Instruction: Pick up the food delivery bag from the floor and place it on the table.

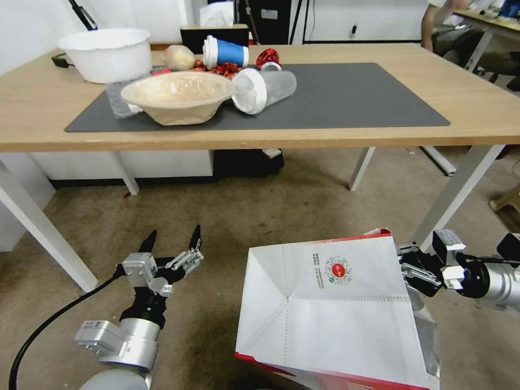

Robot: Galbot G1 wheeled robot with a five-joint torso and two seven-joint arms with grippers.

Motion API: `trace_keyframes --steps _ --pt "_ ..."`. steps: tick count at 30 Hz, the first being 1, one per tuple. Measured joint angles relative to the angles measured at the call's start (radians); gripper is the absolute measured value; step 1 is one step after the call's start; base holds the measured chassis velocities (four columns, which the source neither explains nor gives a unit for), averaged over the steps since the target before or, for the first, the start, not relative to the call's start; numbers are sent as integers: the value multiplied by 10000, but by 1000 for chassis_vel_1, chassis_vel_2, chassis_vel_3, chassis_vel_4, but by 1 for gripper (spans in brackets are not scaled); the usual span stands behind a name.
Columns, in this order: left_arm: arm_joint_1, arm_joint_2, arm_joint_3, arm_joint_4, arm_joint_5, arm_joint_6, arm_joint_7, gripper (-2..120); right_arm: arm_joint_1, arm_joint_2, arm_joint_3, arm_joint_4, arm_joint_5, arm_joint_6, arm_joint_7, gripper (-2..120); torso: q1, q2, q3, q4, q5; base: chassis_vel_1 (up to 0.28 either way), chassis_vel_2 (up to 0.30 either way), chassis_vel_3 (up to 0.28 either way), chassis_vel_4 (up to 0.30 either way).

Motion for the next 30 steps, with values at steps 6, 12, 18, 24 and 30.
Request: trace_keyframes --steps 6,12,18,24,30 --pt "-32 -1 7 43 0 -28 -15 100 17 -11 -24 -14 -11 0 31 0 65 276 211 0 0 0 0 0 0" --pt "-48 -4 17 46 1 -31 -18 100 23 -65 1 -6 -5 0 53 0 126 483 363 0 0 0 0 0 0" --pt "-48 28 14 49 0 -32 -21 100 4 -95 57 18 13 0 65 0 211 763 554 0 0 0 0 0 0" --pt "-42 22 16 40 6 -38 -29 100 -7 -95 68 36 17 0 73 0 273 983 713 0 -1 0 0 0 0" --pt "-32 19 15 23 21 -43 -31 100 -13 -100 84 60 27 0 86 0 344 1204 864 0 0 0 0 0 0"
